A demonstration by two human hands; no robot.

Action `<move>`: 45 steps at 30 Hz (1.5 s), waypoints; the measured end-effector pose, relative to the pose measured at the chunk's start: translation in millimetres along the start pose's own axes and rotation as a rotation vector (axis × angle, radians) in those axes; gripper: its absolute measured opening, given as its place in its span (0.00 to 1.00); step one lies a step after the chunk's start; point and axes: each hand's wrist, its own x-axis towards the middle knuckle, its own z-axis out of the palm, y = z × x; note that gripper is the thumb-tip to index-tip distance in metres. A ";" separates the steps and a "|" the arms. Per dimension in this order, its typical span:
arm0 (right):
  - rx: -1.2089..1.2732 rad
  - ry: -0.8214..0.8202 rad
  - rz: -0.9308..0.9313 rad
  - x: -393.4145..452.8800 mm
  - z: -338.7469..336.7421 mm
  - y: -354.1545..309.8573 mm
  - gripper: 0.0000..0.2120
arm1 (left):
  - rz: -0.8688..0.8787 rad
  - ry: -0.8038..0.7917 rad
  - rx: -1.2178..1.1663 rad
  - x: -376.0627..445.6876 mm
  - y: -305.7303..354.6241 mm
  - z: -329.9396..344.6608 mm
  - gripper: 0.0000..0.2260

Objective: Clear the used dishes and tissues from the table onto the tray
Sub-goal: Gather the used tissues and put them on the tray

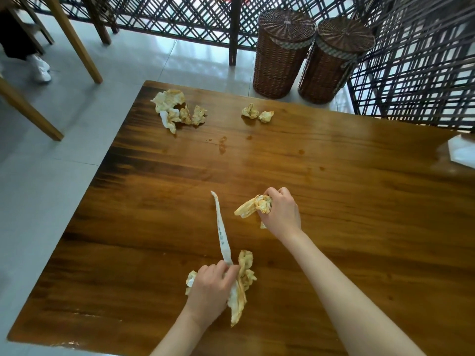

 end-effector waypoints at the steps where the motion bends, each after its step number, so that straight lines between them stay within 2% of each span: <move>1: 0.003 -0.001 0.003 1.2 -1.8 1.9 0.12 | 0.010 -0.003 0.003 1.5 0.5 -0.9 0.13; 7: 0.037 -0.009 0.009 10.6 -8.5 6.8 0.10 | 0.013 -0.033 0.048 20.1 -5.3 -12.1 0.15; 11: 0.048 -0.013 0.013 23.7 -9.3 1.4 0.13 | -0.049 0.042 0.033 46.3 -23.3 -29.1 0.15; 17: 0.086 0.027 0.008 51.5 0.8 -16.9 0.13 | -0.158 0.133 -0.018 99.0 -73.5 -60.7 0.13; 23: 0.129 0.151 0.034 102.9 10.3 -38.9 0.11 | -0.218 0.057 0.054 157.5 -138.2 -92.6 0.16; 26: 0.142 0.216 0.071 134.4 14.6 -48.1 0.11 | -0.213 0.059 0.077 193.6 -165.7 -96.3 0.19; 32: 0.137 0.296 0.117 194.4 19.4 -54.0 0.13 | -0.181 0.091 0.109 252.8 -210.7 -89.7 0.18; 35: 0.122 0.302 0.123 223.0 19.1 -54.1 0.17 | -0.180 0.119 0.146 276.9 -232.3 -88.4 0.19; 38: 0.085 0.311 0.120 246.4 20.7 -54.3 0.16 | -0.155 0.140 0.177 297.9 -252.0 -87.2 0.21; 45: -0.096 0.302 0.128 275.6 34.1 -60.2 0.17 | -0.147 0.096 0.252 309.3 -284.8 -73.3 0.20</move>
